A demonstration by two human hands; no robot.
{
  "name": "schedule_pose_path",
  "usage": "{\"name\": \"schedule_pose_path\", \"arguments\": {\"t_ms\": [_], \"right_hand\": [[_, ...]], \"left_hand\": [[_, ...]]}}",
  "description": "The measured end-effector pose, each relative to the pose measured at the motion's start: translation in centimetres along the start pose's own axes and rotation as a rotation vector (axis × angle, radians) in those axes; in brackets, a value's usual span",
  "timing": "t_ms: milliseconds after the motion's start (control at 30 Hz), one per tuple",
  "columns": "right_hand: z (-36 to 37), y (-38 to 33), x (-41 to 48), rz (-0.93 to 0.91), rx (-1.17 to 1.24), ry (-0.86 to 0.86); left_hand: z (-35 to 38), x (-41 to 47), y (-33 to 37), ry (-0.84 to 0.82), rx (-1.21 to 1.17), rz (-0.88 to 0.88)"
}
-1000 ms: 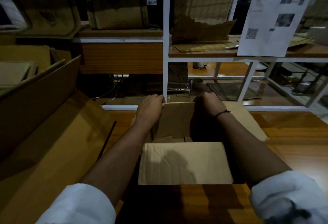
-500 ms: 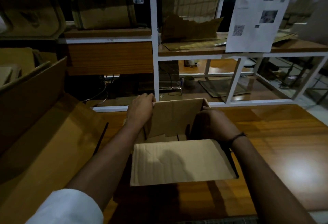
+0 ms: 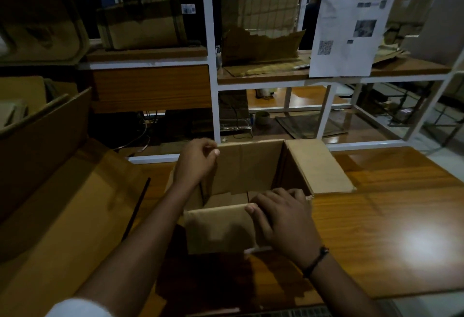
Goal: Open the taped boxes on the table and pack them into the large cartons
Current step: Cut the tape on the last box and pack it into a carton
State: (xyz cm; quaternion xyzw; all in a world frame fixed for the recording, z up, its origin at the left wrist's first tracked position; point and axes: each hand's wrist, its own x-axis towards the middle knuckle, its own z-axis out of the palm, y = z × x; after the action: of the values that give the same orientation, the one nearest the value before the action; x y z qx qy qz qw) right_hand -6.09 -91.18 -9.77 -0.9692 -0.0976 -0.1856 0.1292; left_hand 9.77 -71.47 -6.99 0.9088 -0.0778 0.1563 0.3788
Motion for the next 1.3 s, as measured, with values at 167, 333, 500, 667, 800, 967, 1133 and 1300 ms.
{"name": "schedule_pose_path", "arguments": {"t_ms": [167, 333, 500, 667, 800, 967, 1133, 1300], "right_hand": [[1.1, 0.2, 0.8, 0.018, 0.027, 0.072], [1.3, 0.2, 1.7, -0.020, 0.062, 0.115], [1.5, -0.8, 1.6, -0.085, 0.030, 0.044], [2.0, -2.5, 1.2, -0.055, 0.107, 0.059], [2.2, -1.9, 1.1, -0.065, 0.067, 0.072], [2.0, 0.7, 0.2, 0.000, 0.049, 0.120], [1.5, 1.4, -1.5, 0.093, 0.047, 0.158], [-0.2, 1.3, -3.6, 0.471, 0.286, 0.304]], "left_hand": [[-1.2, -8.2, 1.3, -0.122, 0.111, 0.126], [-1.1, -12.6, -0.8, 0.006, 0.201, 0.382], [-0.5, -12.6, -1.4, 0.055, 0.218, 0.390], [-0.4, -13.4, -0.9, 0.143, 0.213, 0.462], [-0.6, -13.6, -1.1, 0.104, 0.265, 0.410], [-1.6, -14.0, -3.3, 0.076, 0.294, 0.161], [-2.1, -14.5, -3.7, 0.069, 0.241, 0.177], [-3.6, -16.5, -5.1, 0.299, -0.127, 0.130]]}}
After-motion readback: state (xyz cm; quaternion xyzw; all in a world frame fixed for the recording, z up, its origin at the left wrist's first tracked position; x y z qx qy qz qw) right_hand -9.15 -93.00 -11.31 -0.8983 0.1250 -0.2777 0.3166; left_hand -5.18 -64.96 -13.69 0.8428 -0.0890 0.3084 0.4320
